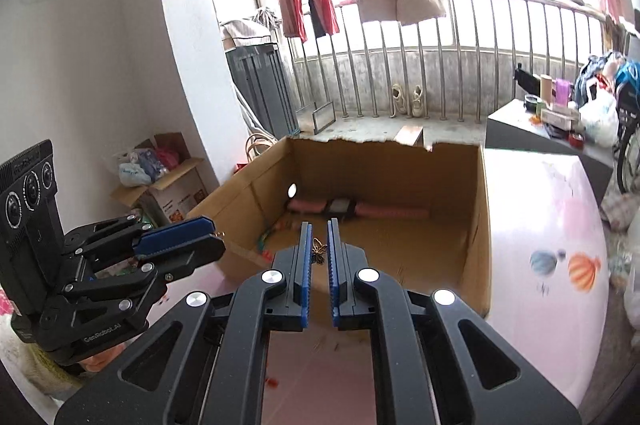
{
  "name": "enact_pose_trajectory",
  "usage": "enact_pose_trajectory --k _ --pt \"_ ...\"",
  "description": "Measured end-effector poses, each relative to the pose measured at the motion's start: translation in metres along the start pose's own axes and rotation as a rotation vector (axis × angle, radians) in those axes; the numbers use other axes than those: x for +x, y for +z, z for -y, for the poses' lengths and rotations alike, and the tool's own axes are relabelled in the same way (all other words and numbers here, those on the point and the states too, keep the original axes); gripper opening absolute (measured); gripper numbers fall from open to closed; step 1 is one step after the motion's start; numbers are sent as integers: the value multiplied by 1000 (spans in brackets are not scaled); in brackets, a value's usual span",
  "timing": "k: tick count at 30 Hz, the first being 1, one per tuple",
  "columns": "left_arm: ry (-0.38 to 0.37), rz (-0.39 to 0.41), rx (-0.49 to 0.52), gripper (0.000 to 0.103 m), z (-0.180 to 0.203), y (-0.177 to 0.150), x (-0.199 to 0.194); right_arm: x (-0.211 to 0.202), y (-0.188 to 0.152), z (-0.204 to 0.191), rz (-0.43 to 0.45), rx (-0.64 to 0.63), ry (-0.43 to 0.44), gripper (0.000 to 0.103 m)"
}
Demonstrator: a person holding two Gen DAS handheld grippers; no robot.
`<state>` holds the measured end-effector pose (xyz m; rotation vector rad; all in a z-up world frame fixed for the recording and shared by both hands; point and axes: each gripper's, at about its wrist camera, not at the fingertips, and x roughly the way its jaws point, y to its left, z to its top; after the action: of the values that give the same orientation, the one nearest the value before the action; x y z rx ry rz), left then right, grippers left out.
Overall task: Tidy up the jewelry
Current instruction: 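Carry both tools over the box and open them to drop the charms, then withdraw both open tools from the box back over the table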
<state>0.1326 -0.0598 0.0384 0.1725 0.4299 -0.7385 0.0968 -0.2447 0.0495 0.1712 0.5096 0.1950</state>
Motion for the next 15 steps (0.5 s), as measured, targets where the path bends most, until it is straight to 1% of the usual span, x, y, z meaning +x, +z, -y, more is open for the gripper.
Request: enact_pose_trajectory --k 3,5,7,12,13,14,15 --pt "-1 -46 3 19 -5 11 25 22 17 14 -39 24 11 8" --pt "0 -68 -5 19 -9 16 39 35 25 19 -71 24 -9 8" --pt "-1 -103 -32 19 -17 22 59 50 33 25 -105 29 -29 8" --pt "-13 -172 -95 20 -32 30 93 81 45 38 -182 60 -46 9" --pt "-7 -186 -103 28 -35 30 99 84 46 41 -183 71 -49 10" --pt "0 -191 -112 40 -38 30 102 85 47 43 -182 80 -47 11" --pt "6 -191 -129 44 -40 30 104 85 47 45 -181 87 -47 18"
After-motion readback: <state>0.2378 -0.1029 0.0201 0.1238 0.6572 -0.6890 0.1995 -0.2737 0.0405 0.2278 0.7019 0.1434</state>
